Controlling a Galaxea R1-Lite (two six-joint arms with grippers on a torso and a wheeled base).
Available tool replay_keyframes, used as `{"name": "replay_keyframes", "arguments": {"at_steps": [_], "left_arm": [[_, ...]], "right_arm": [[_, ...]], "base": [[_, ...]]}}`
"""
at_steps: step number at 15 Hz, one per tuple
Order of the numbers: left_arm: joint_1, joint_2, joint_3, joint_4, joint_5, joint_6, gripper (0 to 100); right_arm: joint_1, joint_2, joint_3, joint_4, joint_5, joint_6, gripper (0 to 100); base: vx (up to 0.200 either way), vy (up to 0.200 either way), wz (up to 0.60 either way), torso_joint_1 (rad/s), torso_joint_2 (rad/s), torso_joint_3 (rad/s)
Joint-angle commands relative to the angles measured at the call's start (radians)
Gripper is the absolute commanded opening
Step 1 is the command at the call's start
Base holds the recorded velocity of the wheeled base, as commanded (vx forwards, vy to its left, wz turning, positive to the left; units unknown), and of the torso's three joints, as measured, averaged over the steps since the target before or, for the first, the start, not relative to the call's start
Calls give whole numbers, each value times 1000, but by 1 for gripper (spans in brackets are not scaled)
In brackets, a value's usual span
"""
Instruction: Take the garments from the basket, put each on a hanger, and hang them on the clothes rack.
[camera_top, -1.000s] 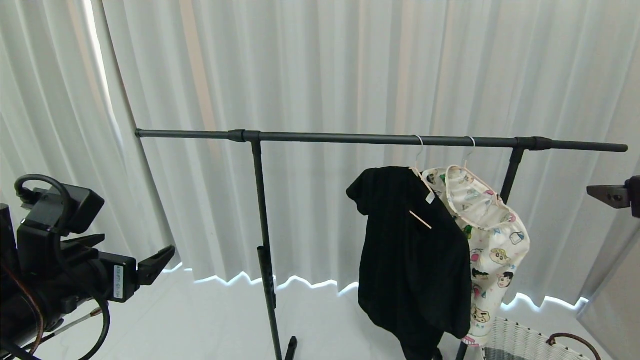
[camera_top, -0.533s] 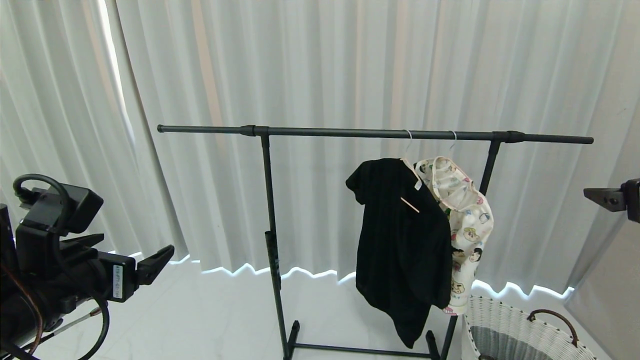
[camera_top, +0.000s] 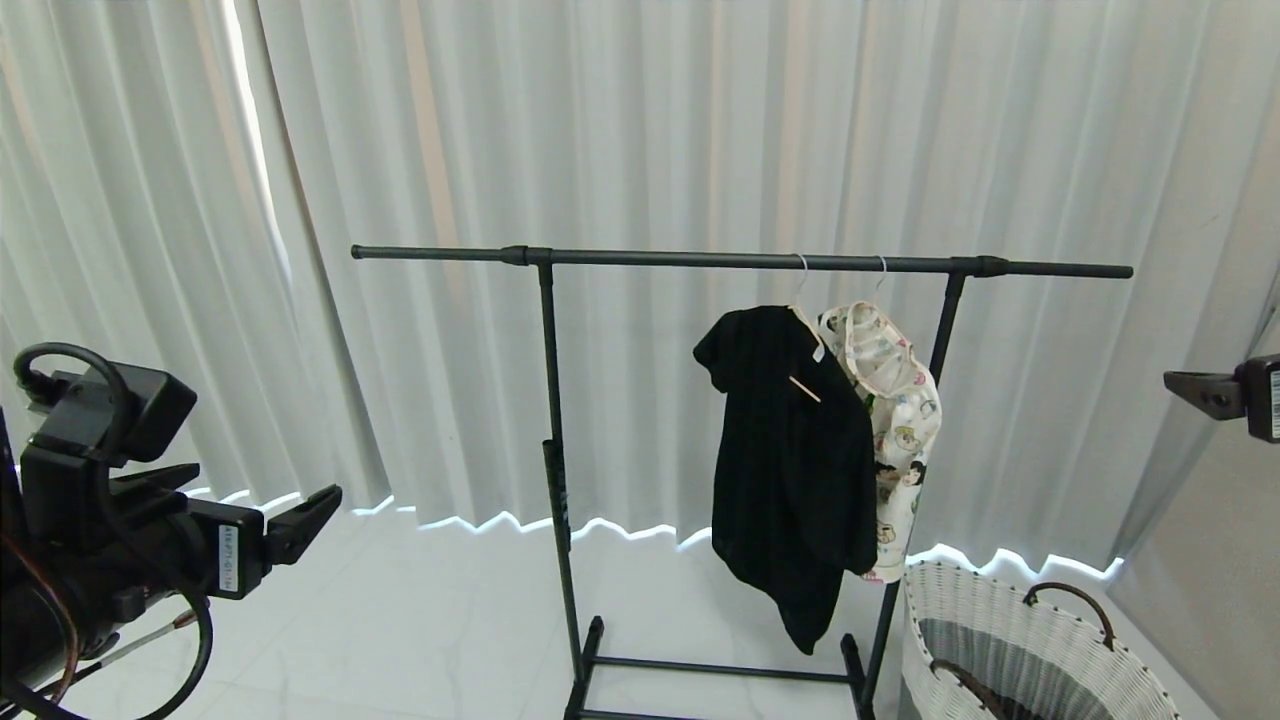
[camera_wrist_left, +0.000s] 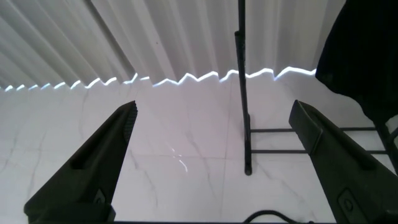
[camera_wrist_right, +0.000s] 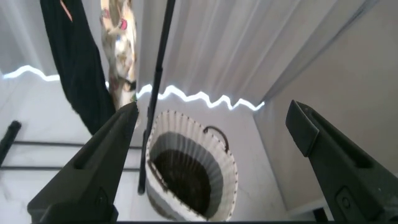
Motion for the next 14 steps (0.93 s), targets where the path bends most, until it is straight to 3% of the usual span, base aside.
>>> {"name": "replay_keyframes", "arguments": {"at_steps": [1,5,10,14], "left_arm": [[4,2,1,0,1,0,100],[6,2,1,0,1,0,100],[33,-12,4,0,1,-1,100],[131,-75,79,0,2,-1,100]], "right_arm": [[1,18,4,-10,-1,-4,100],[1,18,10,-10,-5,-6,100],[1,10,36,-12,-32,-12,100],[-3,-10,55,-16,-49,-12,100]], "base": [[0,0,0,0,0,0],[0,0,0,-26,59,32],[0,0,0,-207,466,251],[0,0,0,-217,503,282]]}}
